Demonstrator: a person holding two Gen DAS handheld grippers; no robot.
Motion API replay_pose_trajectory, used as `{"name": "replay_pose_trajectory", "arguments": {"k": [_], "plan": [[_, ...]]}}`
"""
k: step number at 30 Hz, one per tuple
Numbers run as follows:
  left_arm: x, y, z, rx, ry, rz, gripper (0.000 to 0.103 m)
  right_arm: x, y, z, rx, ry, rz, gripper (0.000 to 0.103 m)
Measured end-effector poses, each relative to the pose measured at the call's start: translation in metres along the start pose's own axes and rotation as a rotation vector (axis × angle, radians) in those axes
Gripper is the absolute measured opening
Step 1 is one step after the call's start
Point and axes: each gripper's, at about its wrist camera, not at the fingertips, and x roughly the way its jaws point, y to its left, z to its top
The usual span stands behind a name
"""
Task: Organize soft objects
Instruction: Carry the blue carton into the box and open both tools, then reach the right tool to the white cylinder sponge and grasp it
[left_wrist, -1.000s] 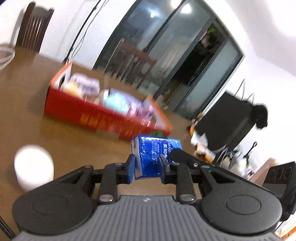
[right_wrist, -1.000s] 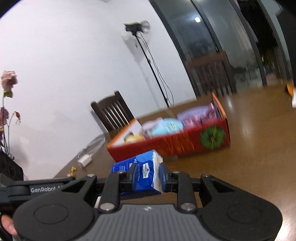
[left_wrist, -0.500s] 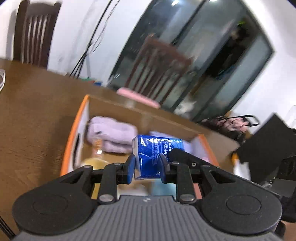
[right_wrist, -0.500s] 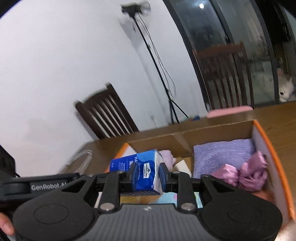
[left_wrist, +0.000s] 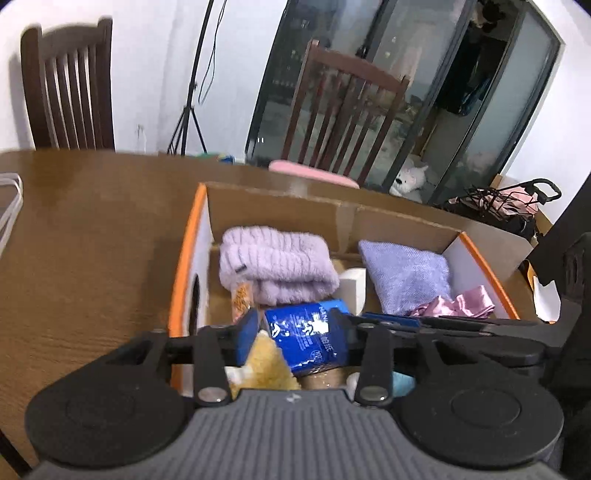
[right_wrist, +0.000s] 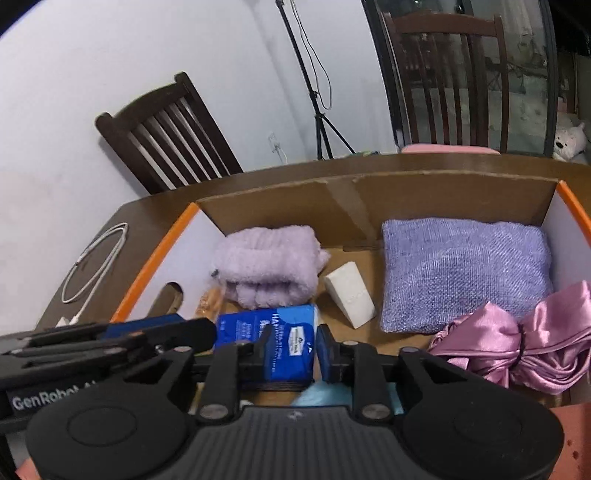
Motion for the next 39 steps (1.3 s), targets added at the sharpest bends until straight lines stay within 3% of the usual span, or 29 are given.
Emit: {"name": "replay_pose_trajectory", "arguments": {"k": [3,6,8,13,17,21,24,27,30,33,36,39], "plan": [[-0.025,-0.002,0.007,0.035,-0.035,-0.014,0.044,-0.026,0.005,-0.001,-0.032,-0.049,0.005,0.033],[-0.057,-0.008,0.01,0.066,-0.082,-0.006,0.05,-0.061,0.009,0.005,-0.068,-0.106,-0.018,0.037],[-0.08,-0.01,0.005,0.091,-0.115,0.018,0.055,-0.091,0.01,0.004,-0.093,-0.149,-0.028,0.044],[-0.143,-0.024,-0.024,0.186,-0.22,0.057,0.071,-0.169,0.0,-0.015,-0.121,-0.24,-0.047,0.05],[-0.181,-0.031,-0.038,0.188,-0.281,0.023,0.074,-0.218,-0.004,-0.032,-0.118,-0.304,-0.059,0.053],[-0.206,-0.034,-0.059,0.197,-0.313,0.042,0.075,-0.253,0.003,-0.057,-0.132,-0.359,-0.056,0.055],[-0.224,-0.033,-0.091,0.215,-0.351,0.033,0.082,-0.281,0.015,-0.092,-0.196,-0.425,-0.015,0.069],[-0.239,-0.027,-0.139,0.19,-0.39,0.07,0.086,-0.291,0.023,-0.126,-0.222,-0.437,0.015,0.069],[-0.24,-0.019,-0.195,0.147,-0.379,0.122,0.086,-0.29,0.028,-0.17,-0.241,-0.435,0.034,0.069],[-0.244,-0.007,-0.243,0.063,-0.344,0.128,0.086,-0.284,0.037,-0.222,-0.299,-0.448,-0.04,0.069],[-0.244,0.006,-0.267,0.003,-0.279,0.11,0.086,-0.276,0.042,-0.261,-0.289,-0.39,-0.037,0.069],[-0.24,0.009,-0.266,0.039,-0.271,0.137,0.086,-0.266,0.047,-0.276,-0.26,-0.31,0.051,0.069]]}}
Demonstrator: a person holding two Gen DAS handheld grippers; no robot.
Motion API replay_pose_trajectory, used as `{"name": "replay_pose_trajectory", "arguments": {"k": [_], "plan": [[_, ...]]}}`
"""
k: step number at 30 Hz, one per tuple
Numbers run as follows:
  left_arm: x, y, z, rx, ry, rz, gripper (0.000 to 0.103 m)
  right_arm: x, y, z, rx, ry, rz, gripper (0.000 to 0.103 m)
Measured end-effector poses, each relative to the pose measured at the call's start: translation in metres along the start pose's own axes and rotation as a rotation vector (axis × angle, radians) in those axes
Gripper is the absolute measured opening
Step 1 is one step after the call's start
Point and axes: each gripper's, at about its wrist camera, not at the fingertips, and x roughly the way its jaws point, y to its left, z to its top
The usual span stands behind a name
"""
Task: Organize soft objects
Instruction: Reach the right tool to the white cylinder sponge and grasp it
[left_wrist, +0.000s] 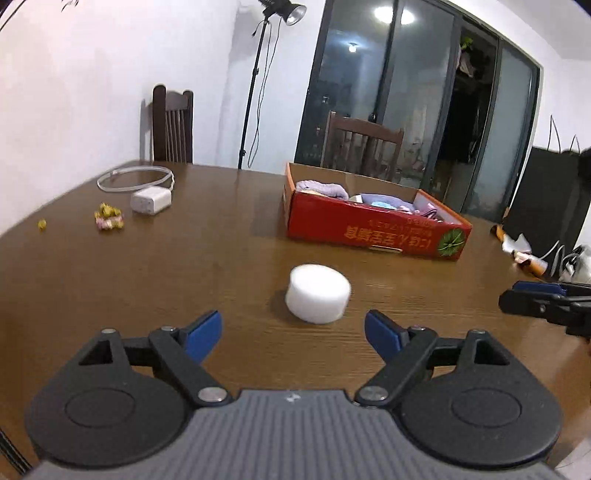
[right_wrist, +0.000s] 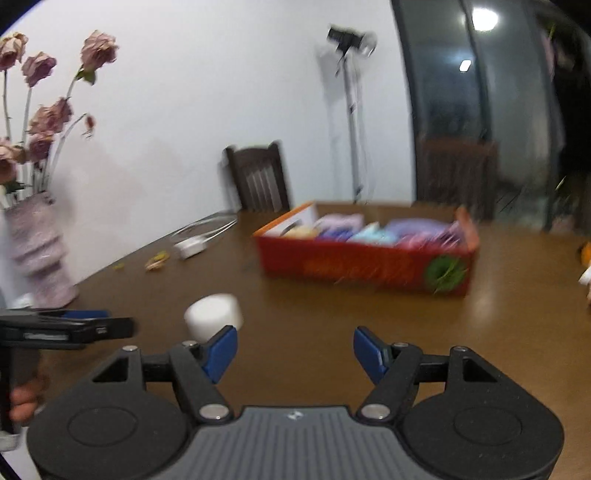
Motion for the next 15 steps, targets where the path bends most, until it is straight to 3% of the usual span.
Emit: {"name": "replay_pose_trajectory", "arguments": {"k": [6,10,15], "plan": [[0.032,0.005,0.005,-0.036,0.018,-0.047,0.082,0.038,0.015,0.001,0.058,0.044,0.092,0.064],[0.062,0.013,0.014,-0.079,0.073,-0.062,0.058,0.079,0.022,0.008,0.112,0.081,0.15,0.06],[0.091,0.025,0.028,-0.112,0.104,-0.121,0.043,0.133,0.027,0.017,0.162,0.121,0.2,0.054]]}}
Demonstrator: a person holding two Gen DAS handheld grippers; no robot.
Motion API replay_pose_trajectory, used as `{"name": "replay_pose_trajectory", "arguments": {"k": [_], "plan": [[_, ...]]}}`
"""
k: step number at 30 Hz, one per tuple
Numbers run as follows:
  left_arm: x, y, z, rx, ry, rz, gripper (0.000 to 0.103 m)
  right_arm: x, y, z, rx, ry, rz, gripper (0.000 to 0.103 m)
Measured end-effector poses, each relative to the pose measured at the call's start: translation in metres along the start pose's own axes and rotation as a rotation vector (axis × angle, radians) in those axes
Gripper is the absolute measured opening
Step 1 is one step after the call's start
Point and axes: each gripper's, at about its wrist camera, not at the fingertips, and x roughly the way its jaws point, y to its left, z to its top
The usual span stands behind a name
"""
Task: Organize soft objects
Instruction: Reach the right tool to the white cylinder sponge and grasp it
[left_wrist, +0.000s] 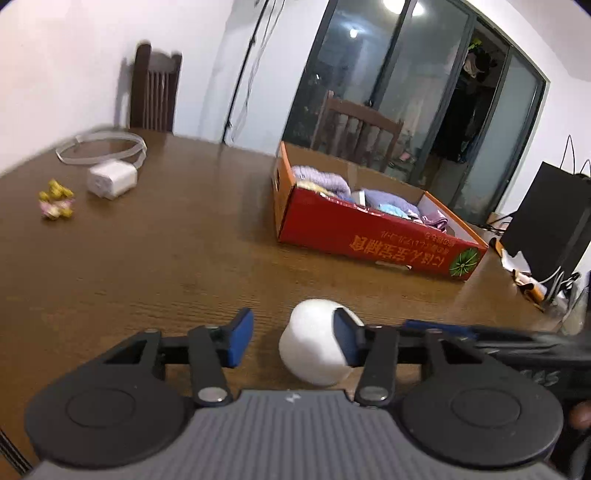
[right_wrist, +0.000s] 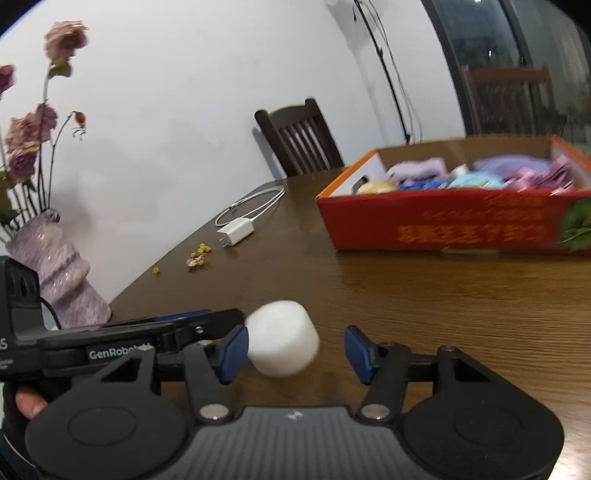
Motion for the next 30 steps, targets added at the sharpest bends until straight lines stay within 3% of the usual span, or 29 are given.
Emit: {"name": "replay_pose_trajectory", "arguments": {"k": [3,4,10,19,23,30], "plan": [[0.015,0.008,0.002,-0.013,0.037,-0.036,0.033,0.025,-0.003,-0.001,0.03,0.018,0.028,0.043],[0.017,0.01,0.001,-0.016,0.036,-0.051,0.03,0.032,-0.005,-0.002,0.047,0.026,0.038,0.035],[0.025,0.024,-0.003,-0.085,0.04,-0.133,0.025,0.044,-0.03,-0.004,0.182,0.029,0.116,0.031],[0.025,0.021,-0.003,-0.153,0.069,-0.155,0.019,0.041,-0.024,-0.005,0.137,0.015,0.095,0.028],[0.011,-0.003,-0.01,-0.147,0.087,-0.179,0.018,0.013,-0.016,-0.011,0.079,0.006,0.052,0.026],[0.004,-0.076,-0.034,-0.051,0.135,-0.313,0.019,-0.077,-0.041,-0.041,0.105,-0.041,-0.013,0.025]]}}
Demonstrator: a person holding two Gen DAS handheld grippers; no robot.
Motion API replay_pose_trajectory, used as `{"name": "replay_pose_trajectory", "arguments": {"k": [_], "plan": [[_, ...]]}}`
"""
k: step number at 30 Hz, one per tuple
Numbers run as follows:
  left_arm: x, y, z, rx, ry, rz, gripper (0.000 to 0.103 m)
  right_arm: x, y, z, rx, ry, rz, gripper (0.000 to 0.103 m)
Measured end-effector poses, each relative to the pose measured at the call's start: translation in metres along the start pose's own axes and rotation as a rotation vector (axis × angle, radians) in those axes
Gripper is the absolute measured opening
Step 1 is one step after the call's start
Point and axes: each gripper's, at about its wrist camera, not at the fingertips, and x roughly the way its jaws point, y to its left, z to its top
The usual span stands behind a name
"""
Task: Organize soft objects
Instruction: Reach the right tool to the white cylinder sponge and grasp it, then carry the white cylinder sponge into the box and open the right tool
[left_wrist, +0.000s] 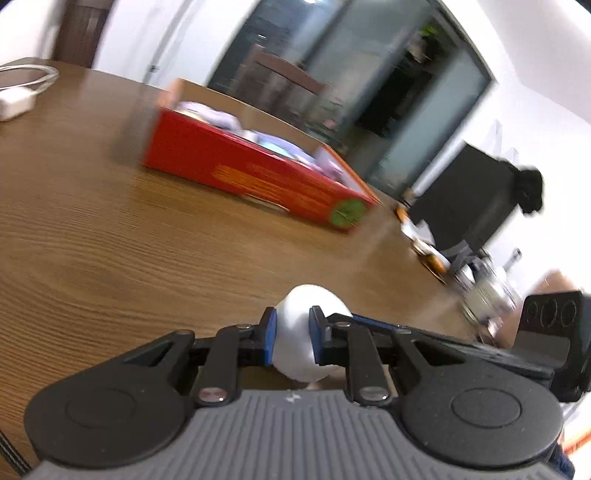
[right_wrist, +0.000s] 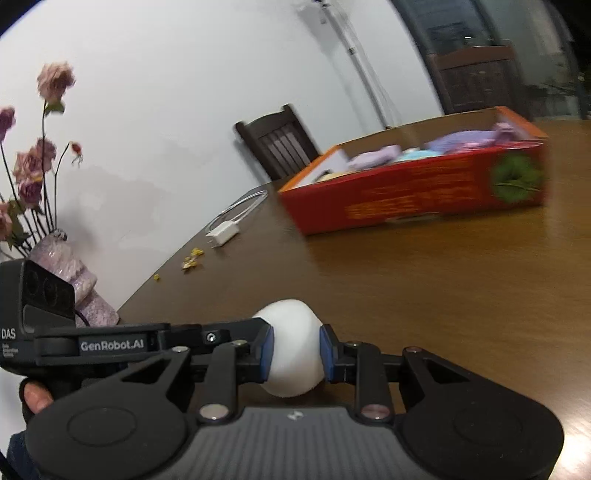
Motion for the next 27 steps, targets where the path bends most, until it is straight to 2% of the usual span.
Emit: {"name": "replay_pose_trajectory", "arguments": {"k": [5,15,18,21,24,27], "plan": [[0.013,-0.023,-0.006,0.029,0.032,-0.038,0.019,-0.039,-0.016,-0.011,0.019,-0.033,-0.074,0.024],[0.01,-0.04,0.0,0.07,-0.005,-0.017,0.018,-0.049,-0.024,-0.006,0.026,-0.078,-0.053,0.024],[0.011,-0.042,0.02,0.085,-0.03,-0.027,0.018,-0.047,-0.022,0.009,0.012,-0.09,-0.053,0.024],[0.012,-0.049,0.059,0.134,-0.092,-0.027,0.019,-0.043,-0.016,0.04,-0.053,-0.133,-0.058,0.024],[0.024,-0.05,0.1,0.172,-0.146,-0.018,0.019,-0.031,-0.019,0.085,-0.1,-0.185,-0.045,0.024],[0.049,-0.04,0.147,0.163,-0.155,0.0,0.018,-0.004,-0.032,0.134,-0.107,-0.2,-0.036,0.024]]}}
